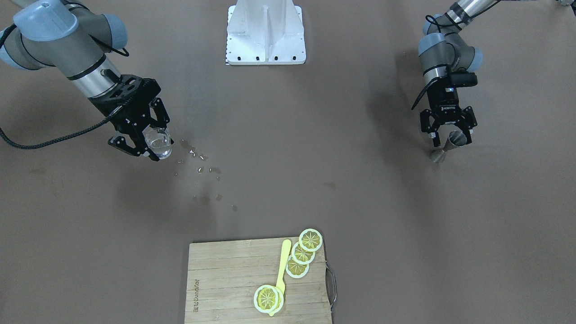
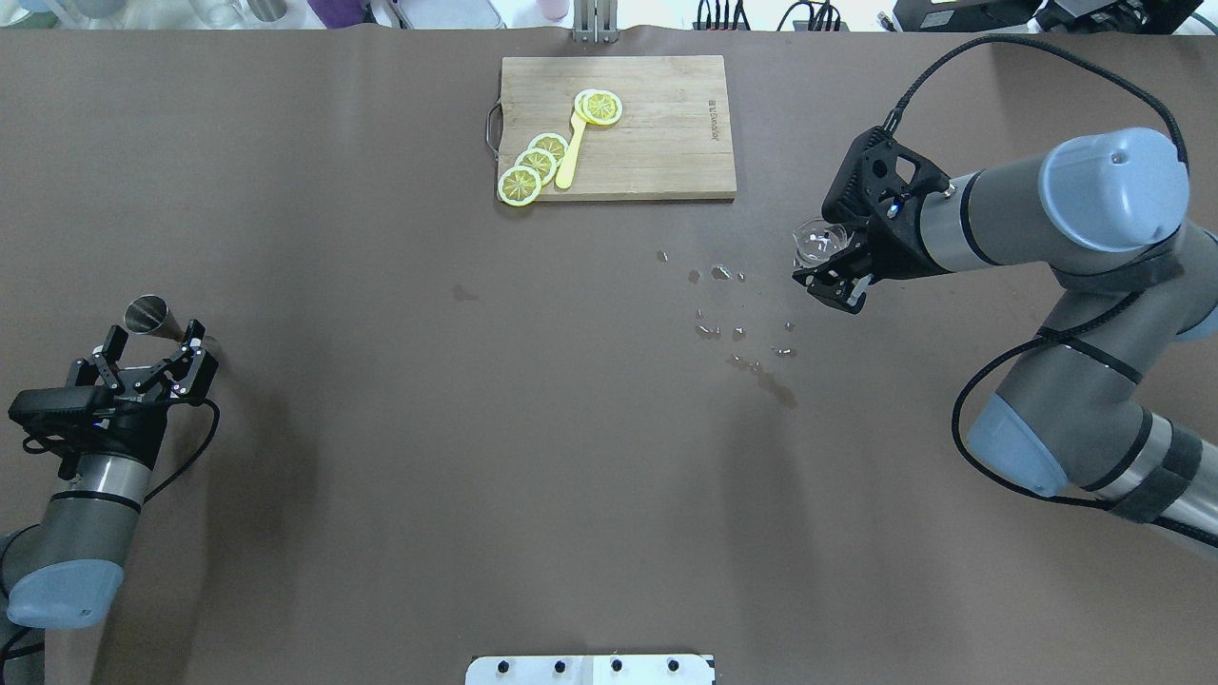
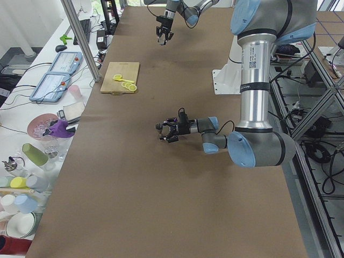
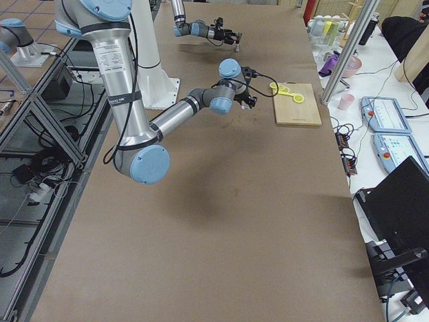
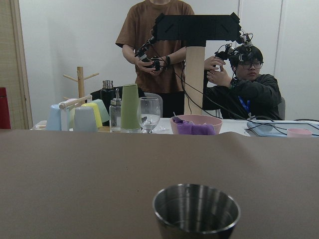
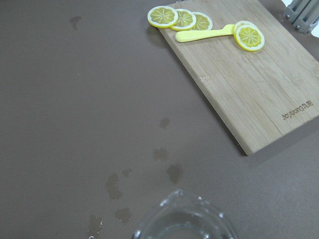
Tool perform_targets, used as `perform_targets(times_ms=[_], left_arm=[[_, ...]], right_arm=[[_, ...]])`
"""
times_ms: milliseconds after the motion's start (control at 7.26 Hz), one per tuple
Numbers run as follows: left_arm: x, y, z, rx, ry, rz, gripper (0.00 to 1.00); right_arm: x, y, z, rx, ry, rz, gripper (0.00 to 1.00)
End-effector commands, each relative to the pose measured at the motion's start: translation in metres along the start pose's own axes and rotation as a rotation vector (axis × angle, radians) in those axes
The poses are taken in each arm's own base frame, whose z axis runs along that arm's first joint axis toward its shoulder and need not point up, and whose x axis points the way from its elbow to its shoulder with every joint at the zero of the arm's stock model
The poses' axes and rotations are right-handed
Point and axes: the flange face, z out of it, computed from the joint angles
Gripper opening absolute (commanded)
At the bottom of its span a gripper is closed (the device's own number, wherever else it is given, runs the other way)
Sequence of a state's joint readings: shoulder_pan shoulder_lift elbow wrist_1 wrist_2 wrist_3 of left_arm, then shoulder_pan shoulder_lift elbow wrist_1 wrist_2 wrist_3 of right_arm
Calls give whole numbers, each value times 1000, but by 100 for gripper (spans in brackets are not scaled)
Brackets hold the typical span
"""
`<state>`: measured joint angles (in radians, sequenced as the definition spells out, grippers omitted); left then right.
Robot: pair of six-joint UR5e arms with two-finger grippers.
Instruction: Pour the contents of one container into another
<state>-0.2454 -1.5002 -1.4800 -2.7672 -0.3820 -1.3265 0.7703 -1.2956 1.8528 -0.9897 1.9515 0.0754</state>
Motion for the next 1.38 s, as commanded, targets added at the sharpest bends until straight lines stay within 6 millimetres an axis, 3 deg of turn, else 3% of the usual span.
perform_targets(times_ms=[0, 275, 551, 689, 964, 1240], left_arm=[[9, -1, 7, 9, -14, 8, 97], [12, 3, 17, 19, -26, 9, 97], [11, 5, 17, 19, -27, 9, 97], [11, 6, 19, 20, -29, 10, 91], [11, 7, 19, 18, -29, 13, 60], [11, 7, 19, 18, -29, 12, 55]], right_arm=[[14, 1, -7, -26, 8, -9, 0], [11, -3, -19, -93, -35, 25, 0], [1, -9, -9, -93, -44, 13, 0], [-1, -11, -13, -82, -43, 15, 0], [-15, -21, -14, -73, -61, -4, 0], [-13, -18, -15, -79, -55, 0, 0]])
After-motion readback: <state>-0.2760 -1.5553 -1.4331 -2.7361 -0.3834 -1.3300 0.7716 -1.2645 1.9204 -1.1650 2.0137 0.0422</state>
